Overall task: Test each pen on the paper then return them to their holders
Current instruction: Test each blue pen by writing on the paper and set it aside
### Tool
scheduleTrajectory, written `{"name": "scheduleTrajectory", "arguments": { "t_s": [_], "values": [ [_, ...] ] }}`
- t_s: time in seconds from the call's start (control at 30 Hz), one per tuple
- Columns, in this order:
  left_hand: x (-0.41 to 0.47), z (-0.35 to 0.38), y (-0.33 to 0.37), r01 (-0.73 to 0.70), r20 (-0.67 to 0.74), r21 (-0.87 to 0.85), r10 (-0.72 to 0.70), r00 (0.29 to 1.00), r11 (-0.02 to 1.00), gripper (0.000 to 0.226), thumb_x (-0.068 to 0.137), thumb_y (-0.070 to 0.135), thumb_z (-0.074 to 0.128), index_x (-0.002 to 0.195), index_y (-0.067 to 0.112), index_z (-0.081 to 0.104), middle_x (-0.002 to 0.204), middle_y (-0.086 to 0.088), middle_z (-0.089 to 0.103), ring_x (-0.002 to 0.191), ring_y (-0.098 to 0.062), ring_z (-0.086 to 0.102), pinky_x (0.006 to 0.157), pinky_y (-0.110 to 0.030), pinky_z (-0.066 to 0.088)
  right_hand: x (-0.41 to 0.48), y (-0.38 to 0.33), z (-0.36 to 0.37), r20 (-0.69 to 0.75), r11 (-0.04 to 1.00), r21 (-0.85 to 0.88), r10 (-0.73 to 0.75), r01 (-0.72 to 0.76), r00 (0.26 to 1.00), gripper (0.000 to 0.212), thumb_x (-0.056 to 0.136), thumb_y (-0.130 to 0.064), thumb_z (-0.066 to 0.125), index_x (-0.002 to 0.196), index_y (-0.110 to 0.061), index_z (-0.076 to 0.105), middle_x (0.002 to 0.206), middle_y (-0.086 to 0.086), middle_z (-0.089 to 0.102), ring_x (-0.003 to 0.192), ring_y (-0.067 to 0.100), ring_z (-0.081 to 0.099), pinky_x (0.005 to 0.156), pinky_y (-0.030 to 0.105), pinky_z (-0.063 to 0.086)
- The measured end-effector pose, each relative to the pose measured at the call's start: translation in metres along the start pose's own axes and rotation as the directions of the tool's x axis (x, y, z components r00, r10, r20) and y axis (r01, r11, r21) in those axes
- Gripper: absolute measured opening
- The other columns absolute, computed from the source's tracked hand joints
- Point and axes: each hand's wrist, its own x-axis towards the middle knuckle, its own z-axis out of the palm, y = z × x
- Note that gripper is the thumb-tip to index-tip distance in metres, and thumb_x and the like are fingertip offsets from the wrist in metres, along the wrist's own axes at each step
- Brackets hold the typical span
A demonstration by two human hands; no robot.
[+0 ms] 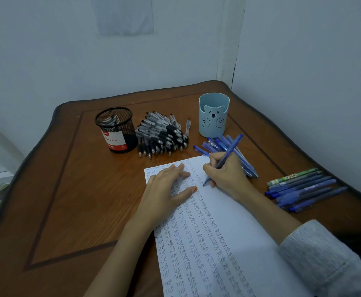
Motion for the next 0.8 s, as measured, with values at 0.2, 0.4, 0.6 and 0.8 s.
{"name": "scheduleTrajectory", "arguments": {
  "t_s": [0.2,0.4,0.6,0.8],
  "values": [
    [0.0,0.0,0.0,0.001,0.0,-0.005,-0.001,1.0,1.0,0.045,0.085,0.051,0.061,0.126,0.033,0.055,0.148,0.016,0.037,0.14,-0.003,0.026,0.111,-0.036,0.02,0.001,0.002,0.0,0.0,1.0,-0.008,0.004,-0.004,1.0,0.033,0.082,0.013,0.054,0.056,-0.002,0.042,0.052,0.008,0.033,0.034,0.013,0.049,0.036,0.022,0.04],
    [0.0,0.0,-0.001,0.003,0.001,-0.002,-0.003,1.0,1.0,0.045,0.085,0.051,0.061,0.127,0.033,0.055,0.148,0.017,0.036,0.14,-0.003,0.025,0.11,-0.034,0.019,0.0,0.002,0.002,-0.023,0.999,-0.021,-0.028,0.028,0.999,0.035,0.08,0.014,0.054,0.054,-0.004,0.04,0.05,0.006,0.031,0.034,0.013,0.045,0.037,0.021,0.039],
    [0.0,0.001,-0.002,-0.009,-0.008,-0.002,0.009,1.0,1.0,0.044,0.085,0.051,0.061,0.125,0.034,0.055,0.148,0.017,0.037,0.139,-0.003,0.026,0.104,-0.027,0.018,0.0,-0.001,-0.001,-0.054,0.985,0.157,0.077,-0.067,0.996,0.04,0.086,0.009,0.055,0.055,-0.008,0.037,0.047,0.007,0.034,0.03,0.01,0.043,0.032,0.017,0.03],
    [0.0,0.0,-0.002,-0.015,-0.019,-0.015,0.014,1.0,1.0,0.044,0.085,0.05,0.062,0.124,0.033,0.056,0.147,0.016,0.038,0.138,-0.003,0.028,0.102,-0.026,0.017,0.0,-0.011,0.0,0.022,0.941,0.314,0.128,-0.129,0.992,0.034,0.101,-0.032,0.044,0.074,-0.013,0.047,0.045,0.002,0.04,0.034,0.009,0.032,0.034,0.018,0.028]
  ]
}}
